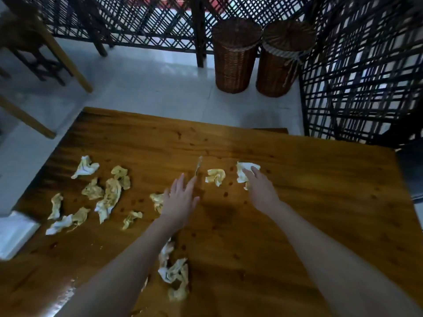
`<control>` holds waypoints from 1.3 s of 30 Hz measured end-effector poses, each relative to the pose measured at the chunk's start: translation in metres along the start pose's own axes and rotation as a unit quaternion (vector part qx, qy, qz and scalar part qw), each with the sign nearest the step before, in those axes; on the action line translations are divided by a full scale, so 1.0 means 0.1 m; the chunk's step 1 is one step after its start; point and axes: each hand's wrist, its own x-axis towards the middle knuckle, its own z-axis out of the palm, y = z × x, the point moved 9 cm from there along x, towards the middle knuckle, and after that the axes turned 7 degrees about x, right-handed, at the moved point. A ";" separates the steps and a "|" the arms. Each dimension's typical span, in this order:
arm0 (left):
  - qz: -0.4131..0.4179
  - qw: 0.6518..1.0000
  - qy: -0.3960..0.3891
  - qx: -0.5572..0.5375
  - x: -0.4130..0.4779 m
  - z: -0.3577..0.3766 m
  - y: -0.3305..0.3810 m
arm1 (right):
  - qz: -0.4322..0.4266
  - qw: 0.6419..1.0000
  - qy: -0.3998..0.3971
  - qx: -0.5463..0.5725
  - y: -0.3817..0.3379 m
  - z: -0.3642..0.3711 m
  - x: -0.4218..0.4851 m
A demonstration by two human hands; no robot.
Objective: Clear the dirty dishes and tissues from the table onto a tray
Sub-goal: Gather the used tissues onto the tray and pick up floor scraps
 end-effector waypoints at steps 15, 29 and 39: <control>0.068 0.996 0.013 -0.058 0.59 0.04 0.03 | 0.063 0.998 0.014 0.013 0.13 0.06 0.37; 0.007 0.991 0.050 -0.123 0.47 -0.03 -0.48 | -0.027 0.995 0.040 0.083 -1.00 0.28 0.64; -0.007 0.987 0.016 -0.162 0.25 0.03 -0.87 | -0.041 0.999 -0.010 -0.031 -1.08 0.64 0.55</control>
